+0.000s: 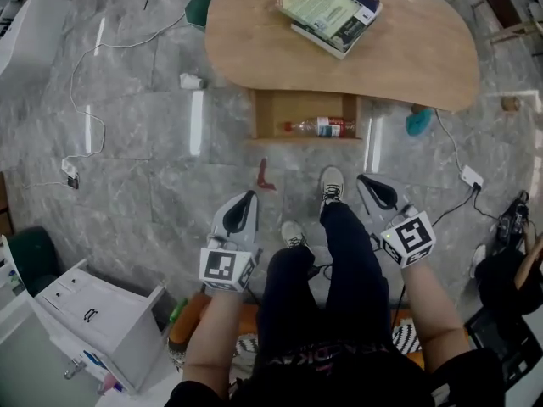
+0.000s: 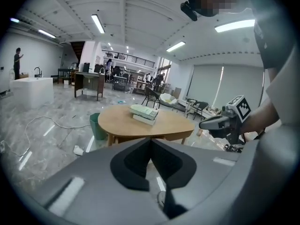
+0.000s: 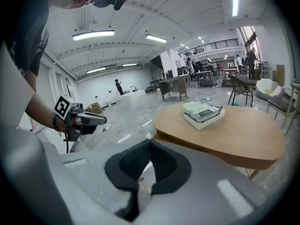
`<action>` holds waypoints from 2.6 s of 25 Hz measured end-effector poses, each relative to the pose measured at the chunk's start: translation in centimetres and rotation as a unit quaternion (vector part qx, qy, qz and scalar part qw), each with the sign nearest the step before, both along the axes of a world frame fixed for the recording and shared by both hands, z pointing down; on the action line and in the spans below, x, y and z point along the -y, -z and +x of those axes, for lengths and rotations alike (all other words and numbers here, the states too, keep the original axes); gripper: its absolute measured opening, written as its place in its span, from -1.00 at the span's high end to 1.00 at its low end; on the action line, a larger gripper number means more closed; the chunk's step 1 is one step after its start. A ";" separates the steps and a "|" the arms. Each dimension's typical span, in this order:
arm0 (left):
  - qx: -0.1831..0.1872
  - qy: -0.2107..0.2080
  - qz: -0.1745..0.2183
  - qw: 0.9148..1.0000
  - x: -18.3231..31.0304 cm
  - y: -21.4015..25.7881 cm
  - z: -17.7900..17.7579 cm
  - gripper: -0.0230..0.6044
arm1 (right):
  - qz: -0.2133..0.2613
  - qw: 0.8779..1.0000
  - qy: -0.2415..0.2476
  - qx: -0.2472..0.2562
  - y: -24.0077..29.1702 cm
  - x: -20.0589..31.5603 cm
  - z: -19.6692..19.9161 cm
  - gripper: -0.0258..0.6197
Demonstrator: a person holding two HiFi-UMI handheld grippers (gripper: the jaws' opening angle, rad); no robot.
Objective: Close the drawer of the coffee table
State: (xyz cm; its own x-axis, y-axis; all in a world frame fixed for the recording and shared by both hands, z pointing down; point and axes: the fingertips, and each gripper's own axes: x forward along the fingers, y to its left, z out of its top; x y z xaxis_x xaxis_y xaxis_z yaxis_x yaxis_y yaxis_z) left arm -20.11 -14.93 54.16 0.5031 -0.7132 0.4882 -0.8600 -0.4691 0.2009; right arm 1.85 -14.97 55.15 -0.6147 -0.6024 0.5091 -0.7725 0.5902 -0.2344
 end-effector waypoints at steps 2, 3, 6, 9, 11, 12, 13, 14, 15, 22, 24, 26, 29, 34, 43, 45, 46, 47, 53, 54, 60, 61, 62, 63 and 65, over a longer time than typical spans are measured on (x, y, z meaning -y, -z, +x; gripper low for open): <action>-0.004 0.006 0.000 1.000 0.9 -3.7 -0.2 0.91 | 0.003 1.000 0.000 -0.013 -3.2 0.8 0.7 0.92; -0.005 0.008 0.000 1.000 1.1 -5.4 -0.2 0.91 | 0.004 1.000 -0.001 -0.019 -4.8 1.0 1.2 0.92; -0.006 0.015 -0.001 1.000 1.6 -10.5 -0.3 0.91 | 0.000 1.000 -0.009 -0.027 -9.3 1.0 2.5 0.92; -0.009 0.024 0.007 1.000 2.4 -15.0 -0.5 0.91 | 0.002 0.999 -0.018 -0.030 -13.7 1.0 3.4 0.91; -0.011 0.026 0.015 0.999 2.8 -17.4 -0.9 0.91 | 0.008 0.999 -0.025 -0.034 -16.4 1.0 4.0 0.84; -0.010 0.026 0.021 0.999 3.1 -18.7 -1.1 0.91 | 0.015 0.999 -0.030 -0.039 -17.7 1.1 4.5 0.84; -0.009 0.027 0.028 0.999 3.4 -19.9 -1.4 0.91 | 0.024 0.998 -0.037 -0.045 -18.9 1.4 5.1 0.82; -0.009 0.031 0.036 0.999 3.8 -21.2 -1.8 0.91 | 0.033 0.997 -0.045 -0.052 -20.2 1.7 5.9 0.79; -0.010 0.038 0.044 0.998 4.3 -22.4 -2.3 0.91 | 0.039 0.996 -0.054 -0.056 -21.5 2.1 6.7 0.73; 0.006 0.081 0.112 0.990 6.5 -29.1 -6.2 0.91 | 0.068 0.991 -0.106 -0.040 -29.2 3.2 10.6 0.41; 0.007 0.079 0.118 0.990 7.0 -31.0 -6.7 0.78 | 0.077 0.991 -0.107 -0.023 -30.1 3.5 10.5 0.37; 0.011 0.065 0.124 0.990 7.8 -32.2 -6.9 0.32 | 0.088 0.991 -0.097 -0.019 -30.8 3.6 9.8 0.36; 0.033 0.058 0.133 0.989 9.2 -32.4 -7.7 0.12 | 0.102 0.990 -0.088 -0.029 -31.5 3.8 8.7 0.30; 0.048 0.025 0.134 0.990 9.7 -33.6 -6.8 -0.22 | 0.114 0.989 -0.092 -0.024 -31.4 4.2 8.3 0.22; -0.001 0.024 0.126 0.992 10.4 -34.1 -6.3 -0.25 | 0.128 0.987 -0.090 -0.043 -31.9 5.7 6.5 0.18; -0.002 0.029 0.125 0.992 10.3 -34.1 -6.0 -0.20 | 0.127 0.986 -0.096 -0.042 -32.0 5.5 6.4 0.18; 0.002 0.031 0.127 0.991 10.3 -33.9 -5.9 -0.12 | 0.125 0.986 -0.099 -0.042 -32.0 5.4 6.4 0.18; 0.007 0.035 0.129 0.991 10.3 -33.8 -5.9 -0.02 | 0.123 0.986 -0.101 -0.043 -31.9 5.4 6.3 0.18; 0.013 0.048 0.136 0.989 11.6 -32.7 -6.5 0.01 | 0.121 0.986 -0.111 -0.036 -31.0 6.5 5.6 0.19; 0.012 0.049 0.139 0.989 11.8 -32.5 -6.5 0.01 | 0.122 0.986 -0.111 -0.035 -30.8 6.7 5.6 0.19; 0.005 0.056 0.150 0.987 13.1 -31.3 -6.5 0.02 | 0.128 0.985 -0.117 -0.025 -29.6 7.9 5.7 0.19; 0.006 0.056 0.148 0.987 13.3 -31.3 -6.4 0.02 | 0.126 0.985 -0.118 -0.024 -29.6 8.2 5.8 0.19; 0.007 0.055 0.147 0.988 13.5 -31.3 -6.3 0.02 | 0.124 0.985 -0.119 -0.024 -29.6 8.3 5.9 0.19; 0.008 0.053 0.146 0.988 13.7 -31.4 -6.2 0.02 | 0.122 0.985 -0.120 -0.023 -29.7 8.5 6.0 0.19; 0.010 0.051 0.147 0.988 14.2 -31.4 -6.1 0.03 | 0.117 0.985 -0.123 -0.024 -29.8 9.0 6.1 0.19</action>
